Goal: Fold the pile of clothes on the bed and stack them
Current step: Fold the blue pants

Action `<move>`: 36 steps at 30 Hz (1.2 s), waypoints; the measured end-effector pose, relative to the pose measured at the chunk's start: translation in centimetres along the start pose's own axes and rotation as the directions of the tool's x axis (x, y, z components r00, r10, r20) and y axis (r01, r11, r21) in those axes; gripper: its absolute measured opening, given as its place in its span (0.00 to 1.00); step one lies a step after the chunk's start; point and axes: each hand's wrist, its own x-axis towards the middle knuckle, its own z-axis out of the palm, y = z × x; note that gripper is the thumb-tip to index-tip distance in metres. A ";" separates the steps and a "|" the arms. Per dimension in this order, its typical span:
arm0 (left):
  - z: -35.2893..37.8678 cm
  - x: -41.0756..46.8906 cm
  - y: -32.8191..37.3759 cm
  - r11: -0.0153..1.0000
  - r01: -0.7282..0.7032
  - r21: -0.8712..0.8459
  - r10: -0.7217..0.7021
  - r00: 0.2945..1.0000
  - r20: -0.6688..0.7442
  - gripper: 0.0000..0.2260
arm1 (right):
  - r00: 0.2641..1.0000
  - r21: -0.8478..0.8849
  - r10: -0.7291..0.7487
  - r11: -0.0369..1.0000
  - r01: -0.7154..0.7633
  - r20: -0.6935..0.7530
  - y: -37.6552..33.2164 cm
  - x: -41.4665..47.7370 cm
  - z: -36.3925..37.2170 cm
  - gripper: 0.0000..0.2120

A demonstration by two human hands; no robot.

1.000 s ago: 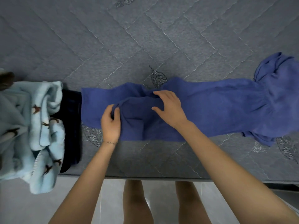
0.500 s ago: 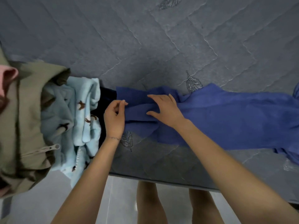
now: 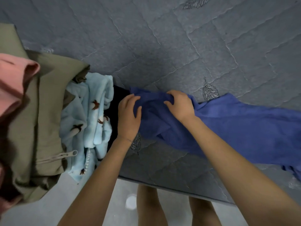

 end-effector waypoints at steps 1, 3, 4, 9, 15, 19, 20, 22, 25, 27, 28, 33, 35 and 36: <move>0.2 -0.6 -0.4 1.000 0.017 -0.009 -0.016 1.000 0.027 0.14 | 1.000 0.001 0.001 1.000 -0.001 0.012 0.0 0.3 0.2 0.15; 0.7 -1.9 -0.9 0.998 0.053 -0.026 -0.051 0.996 0.071 0.15 | 0.999 -0.019 -0.023 1.000 0.024 0.032 -0.2 0.4 0.4 0.19; 0.9 -2.6 -1.0 0.997 0.075 -0.029 -0.073 0.995 0.075 0.15 | 0.998 -0.031 -0.046 0.998 0.048 0.052 -0.5 0.4 0.6 0.21; 2.8 -5.3 -0.5 0.941 0.310 -0.135 -0.316 0.948 -0.028 0.14 | 0.990 0.009 -0.081 0.997 0.080 0.114 -1.8 1.1 2.2 0.24; 4.1 -4.8 -1.1 0.784 0.560 -0.269 -0.575 0.818 0.025 0.07 | 0.992 0.090 -0.065 0.994 0.055 0.104 -2.7 1.5 2.8 0.22; 4.0 -4.1 -1.3 0.794 0.546 -0.268 -0.568 0.823 -0.007 0.08 | 0.978 -0.080 -0.130 0.986 0.145 0.164 -3.9 1.4 2.7 0.23; 3.8 -4.2 -1.1 0.787 0.543 -0.293 -0.571 0.821 -0.015 0.08 | 0.977 -0.096 -0.125 0.985 0.143 0.172 -4.1 1.5 2.8 0.21; 3.4 -4.4 -0.4 0.784 0.515 -0.348 -0.565 0.824 -0.053 0.06 | 0.979 -0.056 -0.099 0.992 0.110 0.177 -4.4 1.5 2.9 0.14; 2.8 -4.6 0.1 0.793 0.458 -0.401 -0.542 0.831 -0.124 0.04 | 0.982 0.093 -0.110 0.991 0.097 0.152 -4.7 1.5 3.0 0.05; 2.6 -4.6 0.1 0.798 0.439 -0.412 -0.539 0.826 -0.163 0.04 | 0.983 0.202 -0.123 0.975 0.094 0.137 -4.9 1.5 3.0 0.02; 2.5 -4.6 0.2 0.803 0.430 -0.412 -0.536 0.824 -0.183 0.03 | 0.982 0.239 -0.132 0.966 0.098 0.132 -5.0 1.4 3.0 0.05; 1.3 -4.5 0.3 0.890 0.337 -0.306 -0.425 0.856 -0.294 0.03 | 0.984 0.334 -0.179 0.929 0.162 0.023 -5.9 1.5 2.4 0.12; 1.0 -4.5 -0.3 0.940 0.268 -0.213 -0.328 0.881 -0.340 0.04 | 0.985 0.375 -0.162 0.911 0.171 -0.056 -6.3 1.5 2.1 0.12; 0.9 -4.5 -0.6 0.953 0.255 -0.163 -0.297 0.889 -0.349 0.05 | 0.986 0.373 -0.144 0.913 0.164 -0.081 -6.3 1.6 2.0 0.11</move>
